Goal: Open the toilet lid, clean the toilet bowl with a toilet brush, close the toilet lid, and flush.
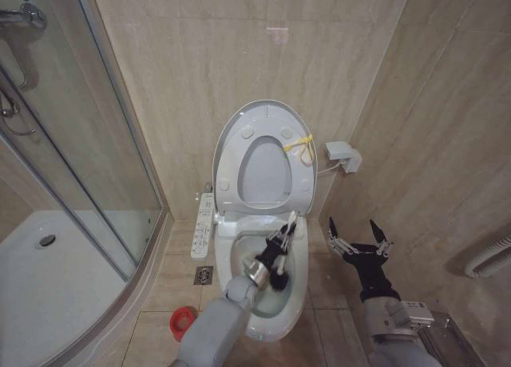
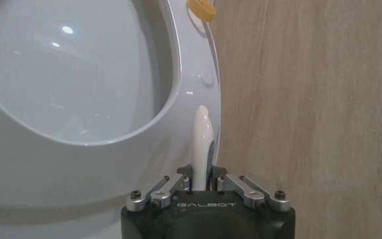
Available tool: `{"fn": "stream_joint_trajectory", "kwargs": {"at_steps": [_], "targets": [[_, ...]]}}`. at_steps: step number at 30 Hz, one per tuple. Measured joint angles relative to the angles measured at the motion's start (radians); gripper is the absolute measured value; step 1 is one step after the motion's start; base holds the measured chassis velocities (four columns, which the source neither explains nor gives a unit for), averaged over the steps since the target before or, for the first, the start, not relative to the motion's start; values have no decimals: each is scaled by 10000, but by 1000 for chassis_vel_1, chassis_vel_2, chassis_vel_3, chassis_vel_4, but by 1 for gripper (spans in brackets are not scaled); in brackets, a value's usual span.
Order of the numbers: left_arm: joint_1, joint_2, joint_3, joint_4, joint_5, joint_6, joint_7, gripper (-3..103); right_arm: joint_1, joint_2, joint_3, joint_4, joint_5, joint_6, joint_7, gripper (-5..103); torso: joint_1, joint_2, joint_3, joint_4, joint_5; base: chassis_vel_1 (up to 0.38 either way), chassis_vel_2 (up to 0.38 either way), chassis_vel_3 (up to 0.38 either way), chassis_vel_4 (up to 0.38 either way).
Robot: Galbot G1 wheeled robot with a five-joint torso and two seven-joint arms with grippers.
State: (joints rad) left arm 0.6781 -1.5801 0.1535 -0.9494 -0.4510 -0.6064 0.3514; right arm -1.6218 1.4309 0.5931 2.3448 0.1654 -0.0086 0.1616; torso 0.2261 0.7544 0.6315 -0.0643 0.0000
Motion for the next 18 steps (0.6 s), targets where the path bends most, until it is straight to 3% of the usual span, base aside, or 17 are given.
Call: {"fn": "stream_joint_trajectory", "kwargs": {"at_steps": [10, 18], "targets": [[321, 80, 6, 260, 227, -105, 80, 19, 0, 0, 0, 0, 0, 0, 0, 100, 0, 0, 0, 2, 0, 0, 0, 0, 0], [915, 935, 90, -733, 358, -106, 55, 19, 0, 0, 0, 0, 0, 0, 0, 100, 0, 0, 0, 3, -2, 0, 0, 0, 0]]}}
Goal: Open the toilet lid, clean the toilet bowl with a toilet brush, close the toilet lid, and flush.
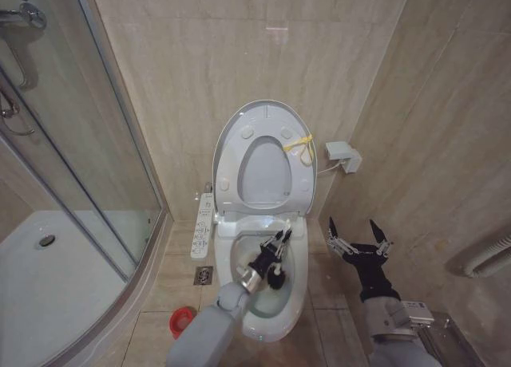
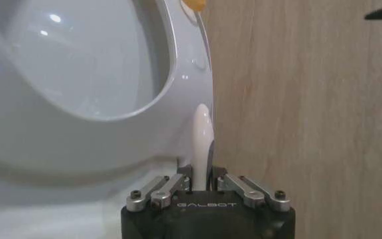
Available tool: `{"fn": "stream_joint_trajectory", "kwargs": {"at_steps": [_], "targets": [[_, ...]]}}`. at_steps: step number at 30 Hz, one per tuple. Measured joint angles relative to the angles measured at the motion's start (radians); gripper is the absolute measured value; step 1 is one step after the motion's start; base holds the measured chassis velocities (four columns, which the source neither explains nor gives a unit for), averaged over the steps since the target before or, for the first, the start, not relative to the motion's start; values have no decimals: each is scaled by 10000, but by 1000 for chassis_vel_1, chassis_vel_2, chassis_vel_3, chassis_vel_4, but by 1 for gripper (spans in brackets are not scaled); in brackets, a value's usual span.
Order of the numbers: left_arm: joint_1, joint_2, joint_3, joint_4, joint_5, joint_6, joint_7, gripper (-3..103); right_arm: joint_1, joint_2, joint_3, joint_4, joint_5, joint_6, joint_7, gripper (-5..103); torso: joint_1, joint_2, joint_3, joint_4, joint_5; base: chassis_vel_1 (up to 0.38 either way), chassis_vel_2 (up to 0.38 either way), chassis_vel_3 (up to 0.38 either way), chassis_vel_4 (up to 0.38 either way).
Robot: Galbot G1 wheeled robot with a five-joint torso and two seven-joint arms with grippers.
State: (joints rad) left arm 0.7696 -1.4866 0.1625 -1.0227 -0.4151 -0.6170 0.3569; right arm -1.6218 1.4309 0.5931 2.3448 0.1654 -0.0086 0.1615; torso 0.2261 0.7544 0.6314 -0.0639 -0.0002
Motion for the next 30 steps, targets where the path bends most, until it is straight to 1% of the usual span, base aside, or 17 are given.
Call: {"fn": "stream_joint_trajectory", "kwargs": {"at_steps": [1, 4, 5, 7, 8, 10, 13, 19, 21, 24, 30], "targets": [[0, 0, 0, 0, 0, 0, 0, 19, 0, 0, 0, 0, 0, 0, 0, 100, 0, 0, 0, 0, 0, 0, 0, 0, 0], [431, 406, -35, -255, 3, -107, 32, 19, 0, 0, 0, 0, 0, 0, 0, 100, 0, 1, -1, -1, -1, 0, 0, 0, 0], [431, 406, -35, -255, 3, -107, 32, 19, 0, 0, 0, 0, 0, 0, 0, 100, 0, 1, -1, -1, -1, 0, 0, 0, 0], [579, 707, -83, -372, 3, -141, 63, 19, 0, 0, 0, 0, 0, 0, 0, 100, 0, 1, -1, 0, 0, 0, 0, 0, 0], [579, 707, -83, -372, 3, -141, 63, 19, 0, 0, 0, 0, 0, 0, 0, 100, 0, 1, -1, 0, 0, 0, 0, 0, 0], [689, 1013, -104, -526, -21, -142, 64, 19, 0, 0, 0, 0, 0, 0, 0, 100, 0, 1, -1, -3, -1, 0, 0, 0, 0], [889, 1326, -178, -707, -46, -101, 65, 19, 0, 0, 0, 0, 0, 0, 0, 100, 0, 1, -1, 0, 0, 0, 0, 0, 0], [1144, 1534, -283, -860, -65, -11, 84, 19, 0, 0, 0, 0, -1, 0, 0, 100, 0, 1, -1, 0, 0, 0, 0, 0, 0], [1307, 1659, -344, -885, -70, 83, 246, 19, 0, 0, 0, 0, -1, 0, 0, 100, -1, 1, 0, 0, 2, 0, 0, 0, 0], [1265, 1620, -390, -790, -83, 63, 275, 19, 0, 0, 0, 0, 0, 0, 0, 100, 0, 0, 0, 1, 2, 0, 0, 0, 0], [779, 1098, -460, -650, -365, -46, 232, 19, 0, 0, 0, 0, 0, 0, 0, 100, 2, -1, 1, -3, 3, 0, 0, 0, 0]]}}
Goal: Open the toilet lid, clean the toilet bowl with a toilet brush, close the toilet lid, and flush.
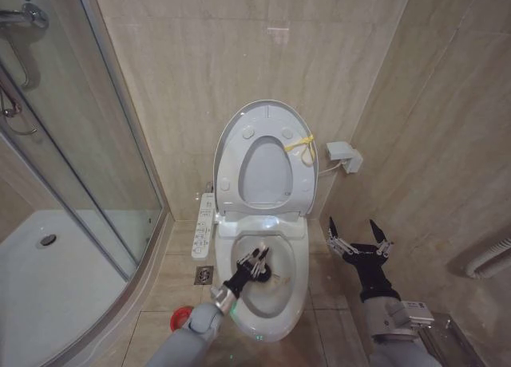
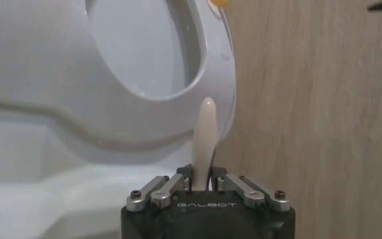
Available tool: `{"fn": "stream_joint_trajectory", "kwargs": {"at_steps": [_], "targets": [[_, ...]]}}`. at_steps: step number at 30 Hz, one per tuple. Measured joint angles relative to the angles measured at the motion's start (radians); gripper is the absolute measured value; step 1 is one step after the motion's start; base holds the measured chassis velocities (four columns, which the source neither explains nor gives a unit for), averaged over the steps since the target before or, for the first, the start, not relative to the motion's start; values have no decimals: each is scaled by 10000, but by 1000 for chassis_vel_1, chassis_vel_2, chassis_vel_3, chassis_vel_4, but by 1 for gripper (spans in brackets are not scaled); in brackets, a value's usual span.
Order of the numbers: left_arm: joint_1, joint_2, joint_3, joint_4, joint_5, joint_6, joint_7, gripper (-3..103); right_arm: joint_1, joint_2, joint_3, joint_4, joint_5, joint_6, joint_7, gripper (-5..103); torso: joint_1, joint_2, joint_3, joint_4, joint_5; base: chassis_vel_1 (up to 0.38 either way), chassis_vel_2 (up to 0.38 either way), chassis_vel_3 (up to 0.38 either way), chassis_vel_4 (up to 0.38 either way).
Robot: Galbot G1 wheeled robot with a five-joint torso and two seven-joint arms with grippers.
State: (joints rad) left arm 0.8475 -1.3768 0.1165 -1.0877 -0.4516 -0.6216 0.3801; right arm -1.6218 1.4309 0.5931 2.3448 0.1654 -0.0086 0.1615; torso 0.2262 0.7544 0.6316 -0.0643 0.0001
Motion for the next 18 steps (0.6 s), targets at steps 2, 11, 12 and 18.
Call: {"fn": "stream_joint_trajectory", "kwargs": {"at_steps": [2, 11, 12, 18], "targets": [[-100, -108, 2, 15, -50, -6, -17, 19, 0, 0, 0, 0, 0, 0, 0, 100, 0, 0, 0, 0, -3, 0, 0, 0, 0], [-1034, -901, 99, 920, -46, -108, -52, 19, 0, 0, 0, 0, 0, 0, 0, 100, 0, -1, 0, 0, -1, 0, 0, 0, 0], [-1077, -974, 127, 1037, -31, -117, -43, 19, 0, 0, 0, 0, 0, 0, 1, 100, 1, 0, 0, 1, 0, 0, 0, 0, 0], [-978, -1189, 168, 1556, 79, -225, 70, 19, 0, 0, 0, 0, 0, 0, 0, 100, -1, 0, -2, 5, 0, 0, 0, 0, 0]]}}
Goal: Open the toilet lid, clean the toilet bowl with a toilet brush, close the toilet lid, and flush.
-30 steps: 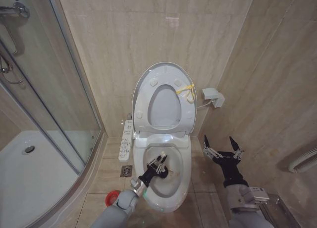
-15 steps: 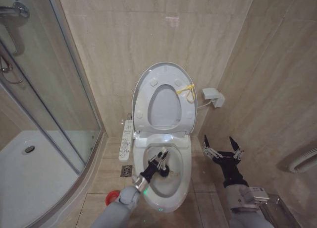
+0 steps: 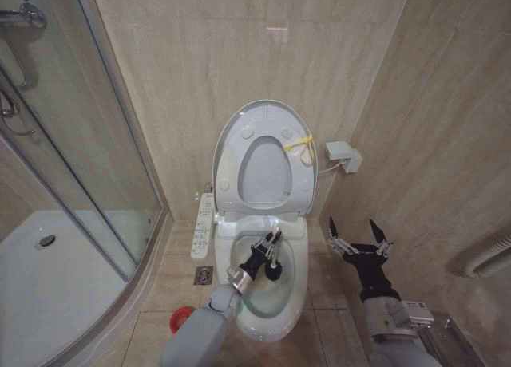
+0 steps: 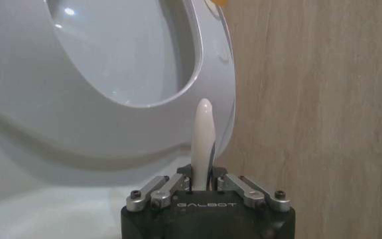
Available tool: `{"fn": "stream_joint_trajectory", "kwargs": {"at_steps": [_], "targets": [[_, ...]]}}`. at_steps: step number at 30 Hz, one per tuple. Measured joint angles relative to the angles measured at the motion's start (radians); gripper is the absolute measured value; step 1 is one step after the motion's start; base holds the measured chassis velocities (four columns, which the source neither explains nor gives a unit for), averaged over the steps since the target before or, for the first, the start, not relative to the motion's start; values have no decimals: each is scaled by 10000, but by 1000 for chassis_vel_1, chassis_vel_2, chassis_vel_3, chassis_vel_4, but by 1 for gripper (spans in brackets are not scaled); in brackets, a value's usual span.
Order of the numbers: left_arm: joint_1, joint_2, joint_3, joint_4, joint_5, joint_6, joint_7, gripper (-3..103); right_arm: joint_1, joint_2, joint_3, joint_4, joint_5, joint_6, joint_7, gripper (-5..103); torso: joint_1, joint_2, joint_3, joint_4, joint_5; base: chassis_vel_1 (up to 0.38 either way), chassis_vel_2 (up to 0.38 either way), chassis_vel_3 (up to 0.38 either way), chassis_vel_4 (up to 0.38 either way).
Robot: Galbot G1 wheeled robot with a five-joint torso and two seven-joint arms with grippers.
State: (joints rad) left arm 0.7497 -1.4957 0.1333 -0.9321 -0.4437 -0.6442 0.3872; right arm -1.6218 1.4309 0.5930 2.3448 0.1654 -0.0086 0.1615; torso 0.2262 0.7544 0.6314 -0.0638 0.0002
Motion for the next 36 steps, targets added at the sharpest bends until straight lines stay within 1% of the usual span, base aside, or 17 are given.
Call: {"fn": "stream_joint_trajectory", "kwargs": {"at_steps": [4, 5, 6, 7, 8, 10, 15, 22, 27, 32, 35, 36], "targets": [[131, -31, 13, 382, 148, -117, 108, 19, 0, 0, 1, 0, 0, 0, 0, 100, -4, 4, -4, -1, -4, 0, 0, 0, 0], [139, 5, 14, 469, 243, -111, 125, 19, -1, 0, -2, 0, 2, -2, -1, 100, -4, 8, -6, 2, 4, 0, 0, 0, 0], [127, 54, 0, 546, 292, -117, 132, 19, 1, 0, 3, 0, -1, 1, 9, 100, -7, 11, -9, -3, 10, 0, 0, 0, 0], [96, 91, -12, 590, 331, -122, 146, 19, 0, 0, -1, 0, 1, 0, 0, 100, -8, 12, -9, 2, 8, 0, 0, 0, 0], [45, 137, -36, 629, 364, -123, 150, 19, -1, 0, 0, 0, 0, 0, 1, 100, -8, 12, -9, -6, 1, 0, 0, 0, 0], [-17, 191, -55, 660, 378, -123, 145, 19, 0, 0, 0, 0, 0, 0, 1, 100, -8, 10, -6, -4, 1, 0, 0, 0, 0], [-240, 279, -58, 598, 377, -76, 95, 19, 0, 0, 0, 0, 0, 0, 1, 100, 4, -7, 8, -2, -9, 0, 0, 0, 0], [-266, 174, 211, -35, 159, 10, -40, 19, 0, 0, 0, 0, 0, 0, 1, 100, 3, -6, 4, -5, -3, 0, 0, 0, 0], [-201, 75, 337, -203, 106, 17, -65, 19, 0, 0, 0, 0, 0, 0, 1, 100, 1, -3, 2, -4, -2, 0, 0, 0, 0], [-180, 49, 361, -195, 51, 16, -68, 19, 0, 0, 0, 0, 0, 0, 1, 100, 1, -2, 1, -2, -2, 0, 0, 0, 0], [-183, 48, 293, 295, 175, -14, -41, 18, 0, 0, 0, 0, 0, 0, 2, 100, -1, 1, 0, -2, -2, 0, 0, 0, 0], [-183, 48, 293, 295, 175, -14, -41, 18, 0, 0, 0, 0, 0, 0, 2, 100, -1, 1, 0, -2, -2, 0, 0, 0, 0]]}}
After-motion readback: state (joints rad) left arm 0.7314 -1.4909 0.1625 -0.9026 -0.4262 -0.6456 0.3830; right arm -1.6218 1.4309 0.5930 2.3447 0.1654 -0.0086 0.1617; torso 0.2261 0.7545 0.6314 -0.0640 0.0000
